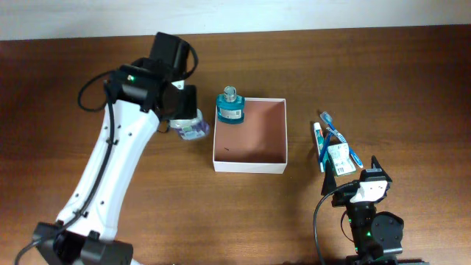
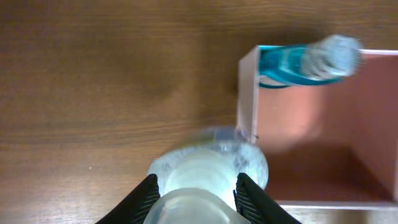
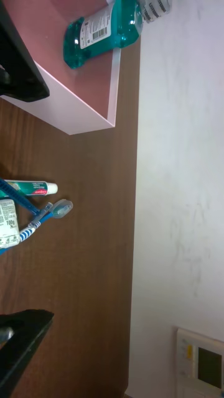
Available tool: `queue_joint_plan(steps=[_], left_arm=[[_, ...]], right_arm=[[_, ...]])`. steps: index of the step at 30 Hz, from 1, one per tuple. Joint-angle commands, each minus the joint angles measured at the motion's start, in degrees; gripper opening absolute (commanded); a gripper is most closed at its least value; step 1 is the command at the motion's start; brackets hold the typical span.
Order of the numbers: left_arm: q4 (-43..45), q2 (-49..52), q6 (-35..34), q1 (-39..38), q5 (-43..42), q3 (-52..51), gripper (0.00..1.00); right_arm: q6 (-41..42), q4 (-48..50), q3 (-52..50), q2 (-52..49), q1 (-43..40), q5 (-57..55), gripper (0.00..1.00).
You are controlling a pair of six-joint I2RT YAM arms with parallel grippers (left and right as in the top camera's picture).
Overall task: Pack container
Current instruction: 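Lift the soap bottle and carry it right into the box, then lower the soap bottle into the box beside the mouthwash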
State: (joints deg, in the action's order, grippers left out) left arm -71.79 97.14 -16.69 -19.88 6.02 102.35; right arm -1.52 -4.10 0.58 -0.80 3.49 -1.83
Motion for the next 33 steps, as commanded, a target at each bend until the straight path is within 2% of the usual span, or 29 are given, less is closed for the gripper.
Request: queue_joint_plan(steps=[1, 9, 19, 33], left_arm=[[0.2, -3.3, 0.3, -1.9, 0.3, 2.2, 0.4], [1.3, -4.2, 0.2, -6.8, 0.3, 2.2, 0.4], [7.2, -4.2, 0.2, -12.0, 0.5, 2.2, 0.39], [9.3, -1.7, -1.9, -13.5, 2.4, 2.1, 0.39]], right_arm=[[0.2, -0.5, -0.3, 0.5, 0.3, -0.1, 0.98], [0.2, -0.5, -0.3, 0.5, 0.3, -0.1, 0.98], [0.2, -0.5, -0.3, 0.5, 0.3, -0.1, 0.98], [0.2, -0.5, -0.3, 0.5, 0.3, -0.1, 0.98]])
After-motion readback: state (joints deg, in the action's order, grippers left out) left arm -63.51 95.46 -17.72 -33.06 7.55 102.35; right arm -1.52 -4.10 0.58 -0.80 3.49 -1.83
